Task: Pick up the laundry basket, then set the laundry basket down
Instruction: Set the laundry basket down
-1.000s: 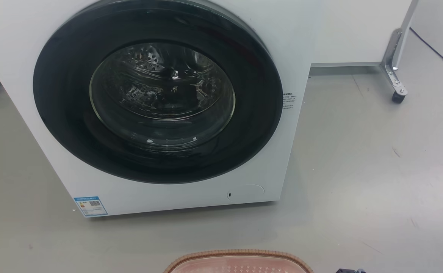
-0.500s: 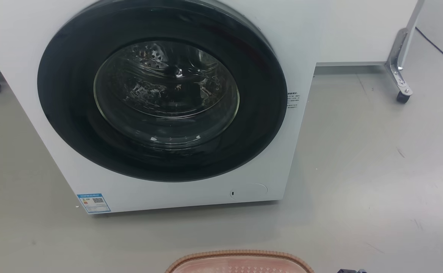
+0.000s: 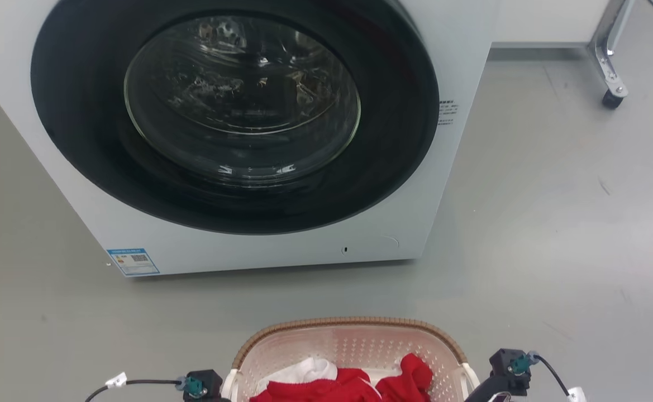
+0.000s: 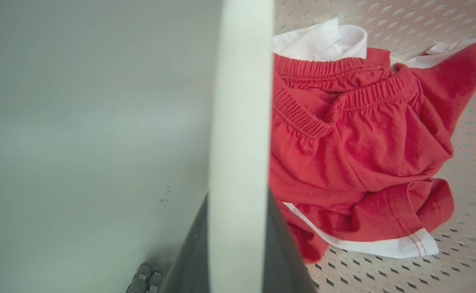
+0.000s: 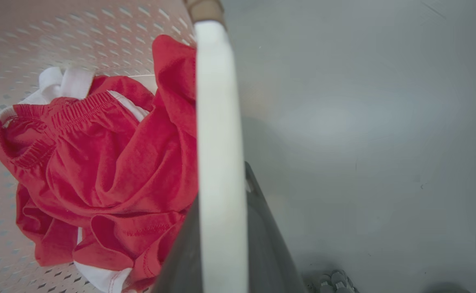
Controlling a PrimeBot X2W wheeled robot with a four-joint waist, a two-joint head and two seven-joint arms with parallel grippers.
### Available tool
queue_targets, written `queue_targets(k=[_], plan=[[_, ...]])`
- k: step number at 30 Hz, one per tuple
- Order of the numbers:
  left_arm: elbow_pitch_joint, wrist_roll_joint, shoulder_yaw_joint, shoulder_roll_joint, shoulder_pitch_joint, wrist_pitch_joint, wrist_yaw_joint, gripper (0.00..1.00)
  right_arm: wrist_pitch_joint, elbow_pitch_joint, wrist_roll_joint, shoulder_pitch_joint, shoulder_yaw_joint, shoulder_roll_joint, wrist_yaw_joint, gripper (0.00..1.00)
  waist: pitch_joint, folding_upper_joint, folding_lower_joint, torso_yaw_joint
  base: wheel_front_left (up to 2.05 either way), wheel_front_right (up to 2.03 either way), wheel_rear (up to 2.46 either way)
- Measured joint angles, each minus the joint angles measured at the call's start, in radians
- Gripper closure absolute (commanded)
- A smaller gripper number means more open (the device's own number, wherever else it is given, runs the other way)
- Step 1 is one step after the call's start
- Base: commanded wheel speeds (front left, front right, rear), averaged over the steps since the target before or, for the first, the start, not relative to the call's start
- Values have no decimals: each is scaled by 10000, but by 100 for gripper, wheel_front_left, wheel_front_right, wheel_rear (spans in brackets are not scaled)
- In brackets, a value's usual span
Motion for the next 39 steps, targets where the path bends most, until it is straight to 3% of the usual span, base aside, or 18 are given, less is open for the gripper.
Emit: queue_targets(k=[39], plan=[[46,470,288,190,-4157,-1998,127,100,-1941,-500,-616,-4348,-203,-362,-489,100,5440,1,0,-61,0,0,0]])
